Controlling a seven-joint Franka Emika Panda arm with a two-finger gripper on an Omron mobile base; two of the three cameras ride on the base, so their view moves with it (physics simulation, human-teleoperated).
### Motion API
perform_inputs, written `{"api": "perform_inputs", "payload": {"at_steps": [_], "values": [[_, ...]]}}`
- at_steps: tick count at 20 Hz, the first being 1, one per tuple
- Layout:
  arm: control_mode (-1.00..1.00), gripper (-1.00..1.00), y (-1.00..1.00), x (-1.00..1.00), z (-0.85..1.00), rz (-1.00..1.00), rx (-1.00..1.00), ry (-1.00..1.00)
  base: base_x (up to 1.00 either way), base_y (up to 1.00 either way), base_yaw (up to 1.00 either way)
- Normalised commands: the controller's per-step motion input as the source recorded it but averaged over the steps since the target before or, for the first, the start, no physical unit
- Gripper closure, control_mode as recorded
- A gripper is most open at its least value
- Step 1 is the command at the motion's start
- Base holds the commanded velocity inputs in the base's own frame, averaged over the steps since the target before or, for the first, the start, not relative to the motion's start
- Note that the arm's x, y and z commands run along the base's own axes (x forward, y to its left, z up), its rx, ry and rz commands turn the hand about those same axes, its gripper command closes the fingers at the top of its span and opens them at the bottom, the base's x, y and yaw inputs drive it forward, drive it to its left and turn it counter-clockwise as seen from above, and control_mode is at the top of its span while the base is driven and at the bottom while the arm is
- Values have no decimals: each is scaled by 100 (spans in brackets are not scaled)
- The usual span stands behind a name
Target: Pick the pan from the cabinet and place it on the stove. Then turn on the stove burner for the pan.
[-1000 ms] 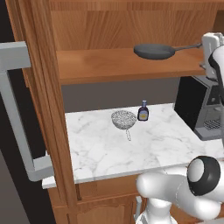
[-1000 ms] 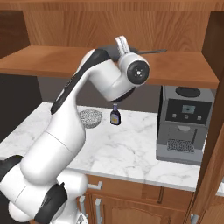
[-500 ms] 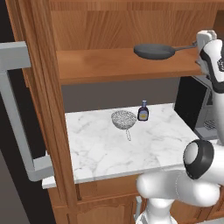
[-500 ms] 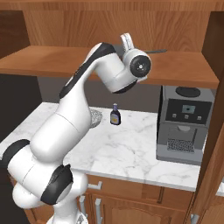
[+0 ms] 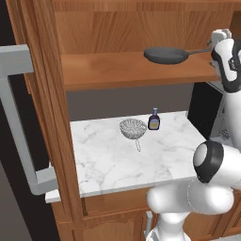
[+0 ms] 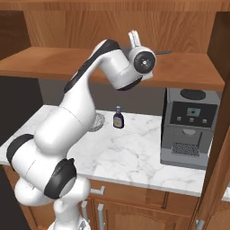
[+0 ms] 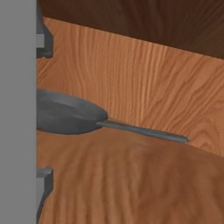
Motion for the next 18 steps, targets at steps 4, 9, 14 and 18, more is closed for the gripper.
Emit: {"api": "perform_inputs", "payload": {"at_steps": [4,9,14,18], "values": [[-100,-100,-12,42,-19,-3,-1,2,0,0,0],[-100,-100,-14,42,-28,-2,0,2,0,0,0],[-100,-100,-11,33,-46,0,-1,0,0,0,0],[-100,-100,-11,32,-49,0,0,0,0,0,0]]}}
